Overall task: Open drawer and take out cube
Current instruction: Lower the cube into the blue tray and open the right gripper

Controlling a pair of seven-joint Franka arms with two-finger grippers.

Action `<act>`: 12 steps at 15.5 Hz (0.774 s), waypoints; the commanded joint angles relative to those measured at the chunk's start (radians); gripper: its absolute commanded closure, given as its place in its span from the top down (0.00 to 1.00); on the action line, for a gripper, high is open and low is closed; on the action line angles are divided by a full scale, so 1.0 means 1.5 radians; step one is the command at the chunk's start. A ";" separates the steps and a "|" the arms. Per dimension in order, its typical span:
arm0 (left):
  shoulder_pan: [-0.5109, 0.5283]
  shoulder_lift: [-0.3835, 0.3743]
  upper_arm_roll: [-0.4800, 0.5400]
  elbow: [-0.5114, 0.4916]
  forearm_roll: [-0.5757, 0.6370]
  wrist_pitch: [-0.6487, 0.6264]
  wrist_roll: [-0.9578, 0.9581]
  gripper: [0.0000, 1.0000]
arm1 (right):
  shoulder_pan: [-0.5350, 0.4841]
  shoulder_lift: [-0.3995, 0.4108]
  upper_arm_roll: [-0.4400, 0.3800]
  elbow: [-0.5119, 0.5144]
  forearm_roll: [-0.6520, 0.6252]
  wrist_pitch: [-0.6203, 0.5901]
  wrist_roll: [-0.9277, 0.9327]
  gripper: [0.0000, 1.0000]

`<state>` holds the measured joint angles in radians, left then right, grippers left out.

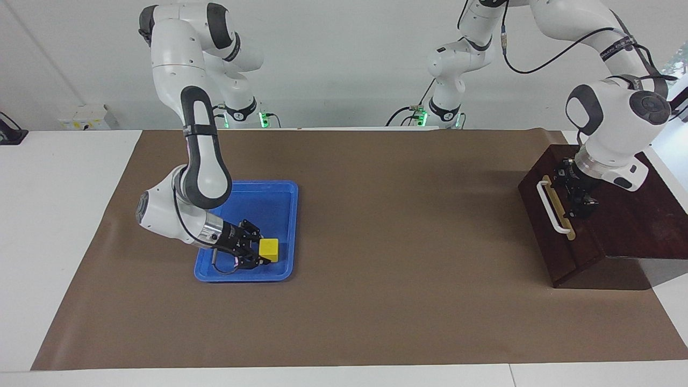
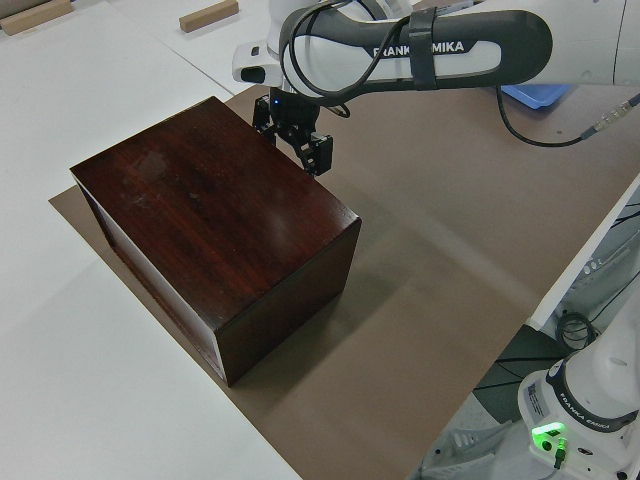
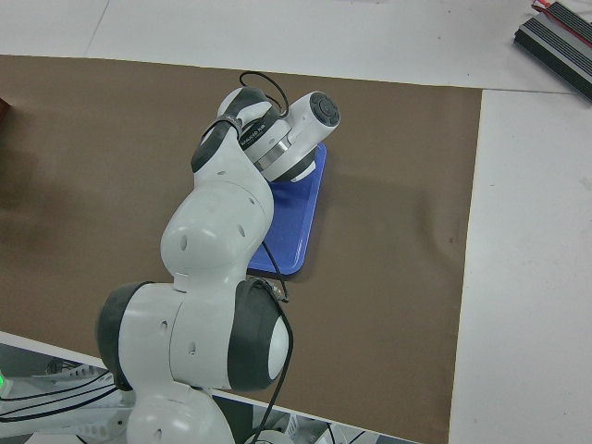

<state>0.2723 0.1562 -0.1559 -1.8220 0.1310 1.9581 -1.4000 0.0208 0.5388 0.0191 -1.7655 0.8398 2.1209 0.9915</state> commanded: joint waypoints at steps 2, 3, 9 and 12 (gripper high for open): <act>0.018 -0.015 0.001 -0.012 0.013 0.005 0.007 1.00 | -0.001 -0.013 0.006 -0.028 0.003 0.017 -0.014 0.29; 0.015 -0.015 0.001 -0.012 0.013 0.005 0.004 1.00 | 0.000 -0.013 0.006 -0.028 0.003 0.016 -0.013 0.50; -0.020 -0.022 -0.005 0.019 0.012 0.008 0.013 1.00 | 0.005 -0.014 0.005 -0.024 0.002 0.010 -0.008 0.71; -0.033 -0.027 -0.014 0.045 0.004 -0.002 0.013 1.00 | 0.006 -0.015 0.005 -0.016 0.001 0.004 0.006 0.72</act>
<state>0.2419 0.1305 -0.1741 -1.7732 0.1346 1.9662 -1.3909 0.0318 0.5352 0.0213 -1.7795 0.8398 2.1211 0.9918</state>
